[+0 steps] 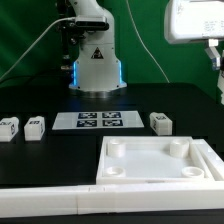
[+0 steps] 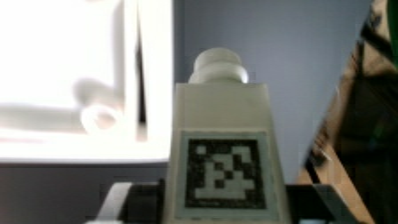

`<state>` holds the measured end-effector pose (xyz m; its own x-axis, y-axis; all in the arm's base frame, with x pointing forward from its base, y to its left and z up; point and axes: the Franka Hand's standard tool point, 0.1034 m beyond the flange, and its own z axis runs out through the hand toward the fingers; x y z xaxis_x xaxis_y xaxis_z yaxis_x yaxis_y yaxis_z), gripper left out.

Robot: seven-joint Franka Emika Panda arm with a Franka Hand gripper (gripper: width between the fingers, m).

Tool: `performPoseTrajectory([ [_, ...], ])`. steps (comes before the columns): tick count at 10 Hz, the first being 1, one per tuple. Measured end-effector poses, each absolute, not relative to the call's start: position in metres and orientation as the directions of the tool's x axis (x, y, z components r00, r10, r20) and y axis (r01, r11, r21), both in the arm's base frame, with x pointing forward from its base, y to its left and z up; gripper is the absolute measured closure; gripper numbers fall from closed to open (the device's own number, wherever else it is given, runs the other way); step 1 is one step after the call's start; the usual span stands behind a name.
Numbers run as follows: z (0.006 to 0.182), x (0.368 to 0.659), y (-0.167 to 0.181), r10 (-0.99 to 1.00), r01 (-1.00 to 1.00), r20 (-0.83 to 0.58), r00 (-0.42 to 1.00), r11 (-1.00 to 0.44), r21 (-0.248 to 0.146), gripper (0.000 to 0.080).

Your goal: Assemble one leg

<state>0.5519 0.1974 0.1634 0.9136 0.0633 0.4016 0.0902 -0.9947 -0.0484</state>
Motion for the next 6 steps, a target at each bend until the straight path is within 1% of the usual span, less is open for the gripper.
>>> performPoseTrajectory([
  [1,0.16,0.547,0.199,0.054,0.084,0.406,0.912,-0.995,-0.058,0.0504],
  [3,0.16,0.548,0.201,0.052,0.086,0.398,0.916,-0.994,-0.069,0.0504],
  [4,0.156,0.549,0.197,0.095,0.125,0.397,0.913,-0.991,-0.052,0.0504],
  [5,0.141,0.561,0.174,0.196,0.212,0.394,0.898,-0.977,0.002,0.0504],
  [6,0.144,0.594,0.155,0.197,0.209,0.412,0.89,-0.978,0.015,0.0504],
])
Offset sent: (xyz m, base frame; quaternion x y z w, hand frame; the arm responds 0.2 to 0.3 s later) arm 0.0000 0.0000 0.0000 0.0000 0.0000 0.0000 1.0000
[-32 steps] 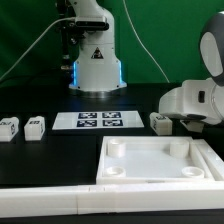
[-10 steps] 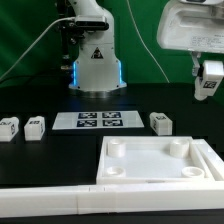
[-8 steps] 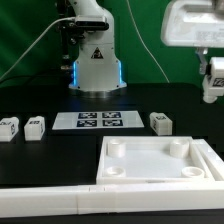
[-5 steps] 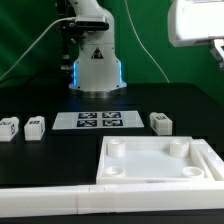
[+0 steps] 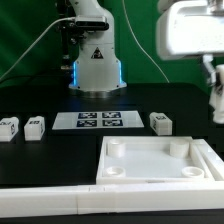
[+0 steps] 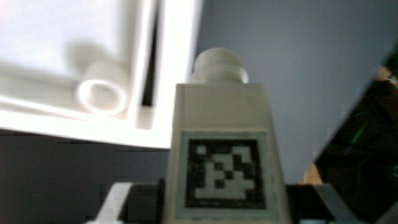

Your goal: Assemble one leg

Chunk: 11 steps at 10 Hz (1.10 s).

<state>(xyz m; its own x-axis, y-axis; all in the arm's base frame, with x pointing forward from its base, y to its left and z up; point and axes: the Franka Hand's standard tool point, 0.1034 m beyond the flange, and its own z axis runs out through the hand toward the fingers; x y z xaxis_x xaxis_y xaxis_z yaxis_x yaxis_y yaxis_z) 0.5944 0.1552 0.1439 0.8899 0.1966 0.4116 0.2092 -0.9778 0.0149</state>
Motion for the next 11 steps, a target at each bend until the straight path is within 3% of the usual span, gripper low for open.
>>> performPoseTrajectory([
  [2,0.153,0.632,0.152,0.24,0.249,0.449,0.861,-0.968,0.039,0.0504],
  [6,0.153,0.636,0.154,0.245,0.255,0.46,0.853,-0.966,0.041,0.0504],
  [7,0.149,0.636,0.149,0.274,0.281,0.468,0.84,-0.958,0.057,0.0504],
  [9,0.116,0.628,0.116,0.303,0.3,0.468,0.83,-0.95,0.083,0.0504],
  [11,0.1,0.633,0.105,0.326,0.317,0.463,0.824,-0.943,0.101,0.0504],
])
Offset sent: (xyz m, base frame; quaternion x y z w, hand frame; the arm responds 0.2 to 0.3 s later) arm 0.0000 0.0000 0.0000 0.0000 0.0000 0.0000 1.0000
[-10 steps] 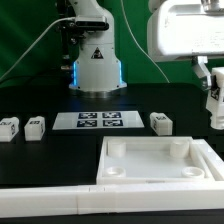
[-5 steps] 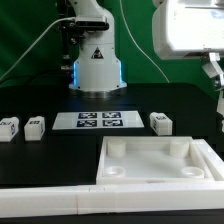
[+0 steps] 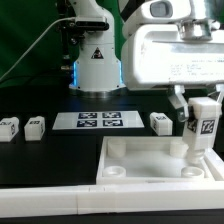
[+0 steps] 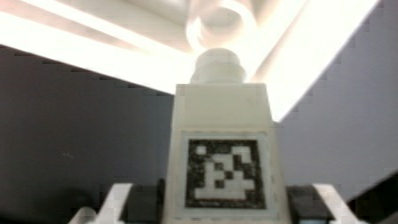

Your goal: Assemble one leg

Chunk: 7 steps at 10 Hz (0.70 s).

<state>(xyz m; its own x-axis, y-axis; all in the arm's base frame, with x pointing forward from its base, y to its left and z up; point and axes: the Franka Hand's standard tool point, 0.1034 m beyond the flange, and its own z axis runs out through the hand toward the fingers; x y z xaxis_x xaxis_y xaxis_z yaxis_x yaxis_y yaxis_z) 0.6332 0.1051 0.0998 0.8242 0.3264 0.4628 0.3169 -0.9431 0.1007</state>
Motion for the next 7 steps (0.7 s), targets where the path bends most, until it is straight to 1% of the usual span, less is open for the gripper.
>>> performPoseTrajectory([
  [1,0.098,0.639,0.105,0.33,0.32,0.466,0.821,-0.942,0.104,0.0504],
  [4,0.091,0.636,0.111,0.337,0.328,0.458,0.823,-0.939,0.101,0.0504],
  [7,0.095,0.632,0.117,0.345,0.338,0.457,0.82,-0.936,0.1,0.0504],
])
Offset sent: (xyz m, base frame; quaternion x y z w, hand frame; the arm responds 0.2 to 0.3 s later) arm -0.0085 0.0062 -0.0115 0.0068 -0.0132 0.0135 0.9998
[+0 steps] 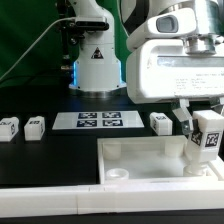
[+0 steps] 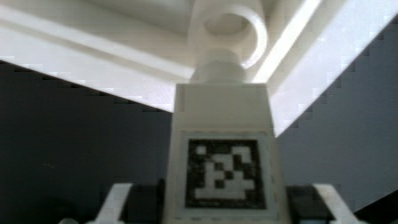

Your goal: Assemble one leg

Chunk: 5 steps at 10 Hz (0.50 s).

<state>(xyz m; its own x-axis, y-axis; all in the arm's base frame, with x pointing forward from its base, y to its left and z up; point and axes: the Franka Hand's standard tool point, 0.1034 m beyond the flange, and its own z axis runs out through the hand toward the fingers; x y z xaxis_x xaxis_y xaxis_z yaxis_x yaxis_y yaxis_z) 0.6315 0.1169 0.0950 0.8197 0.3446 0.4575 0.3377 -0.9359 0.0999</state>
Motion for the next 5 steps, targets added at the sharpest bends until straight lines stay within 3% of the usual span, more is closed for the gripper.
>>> performPoseTrajectory([
  [5,0.0895,0.6186,0.1147,0.352,0.346,0.456,0.817,-0.933,0.101,0.0504],
])
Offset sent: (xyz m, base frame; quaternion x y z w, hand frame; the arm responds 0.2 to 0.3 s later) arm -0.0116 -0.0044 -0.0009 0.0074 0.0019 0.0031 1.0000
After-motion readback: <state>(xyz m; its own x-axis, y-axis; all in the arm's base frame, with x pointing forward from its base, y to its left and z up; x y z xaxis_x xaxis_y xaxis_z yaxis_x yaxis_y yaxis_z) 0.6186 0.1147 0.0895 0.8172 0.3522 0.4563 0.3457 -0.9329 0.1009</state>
